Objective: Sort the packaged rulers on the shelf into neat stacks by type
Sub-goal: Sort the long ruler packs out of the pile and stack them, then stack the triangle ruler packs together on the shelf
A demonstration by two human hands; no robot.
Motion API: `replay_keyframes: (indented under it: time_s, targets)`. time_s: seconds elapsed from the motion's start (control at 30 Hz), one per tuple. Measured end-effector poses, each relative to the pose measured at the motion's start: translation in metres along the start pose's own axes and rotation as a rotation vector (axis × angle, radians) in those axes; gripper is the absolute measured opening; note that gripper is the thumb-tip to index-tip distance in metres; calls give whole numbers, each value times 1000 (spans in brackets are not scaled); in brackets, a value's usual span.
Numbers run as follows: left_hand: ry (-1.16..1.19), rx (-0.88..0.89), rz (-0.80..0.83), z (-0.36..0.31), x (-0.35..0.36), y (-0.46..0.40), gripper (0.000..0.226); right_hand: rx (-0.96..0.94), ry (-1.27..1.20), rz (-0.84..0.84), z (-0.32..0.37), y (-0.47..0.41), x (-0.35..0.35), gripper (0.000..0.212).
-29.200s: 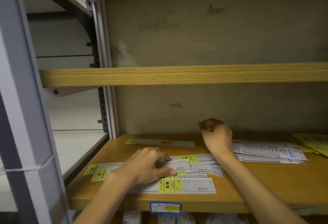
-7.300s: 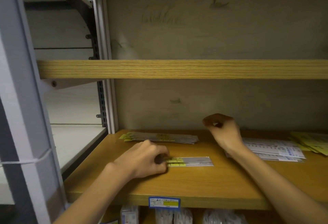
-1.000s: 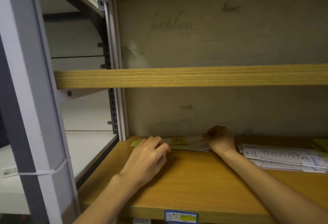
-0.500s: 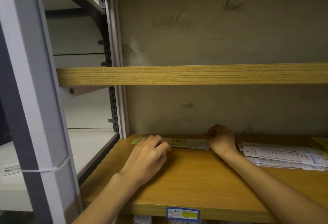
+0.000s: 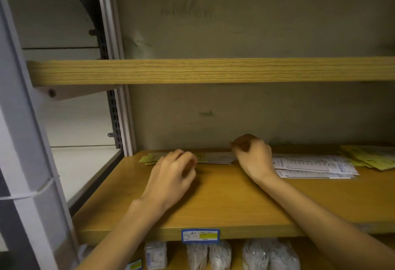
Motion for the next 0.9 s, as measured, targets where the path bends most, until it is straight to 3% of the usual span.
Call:
replay_keyframes:
  time_s: [0.4, 0.6, 0.9]
  targets:
    - [38, -60, -14, -64, 26, -32, 17, 18, -26, -44, -39, -13, -69, 16]
    - [42, -117, -37, -114, 51, -47, 14, -58, 17, -24, -67, -29, -112, 16]
    - [27, -151, -21, -188, 84, -39, 29, -142, 7, 184, -108, -17, -141, 41]
Point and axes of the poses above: each hand's wrist, its own y-axis away from the middle knuckle, its own x-axis out of the palm, z = x × y, the point moved 6 cm from there along -y, towards the middle knuckle, and after that the axes turned 10 degrees about -z, right-handed, at the moved point
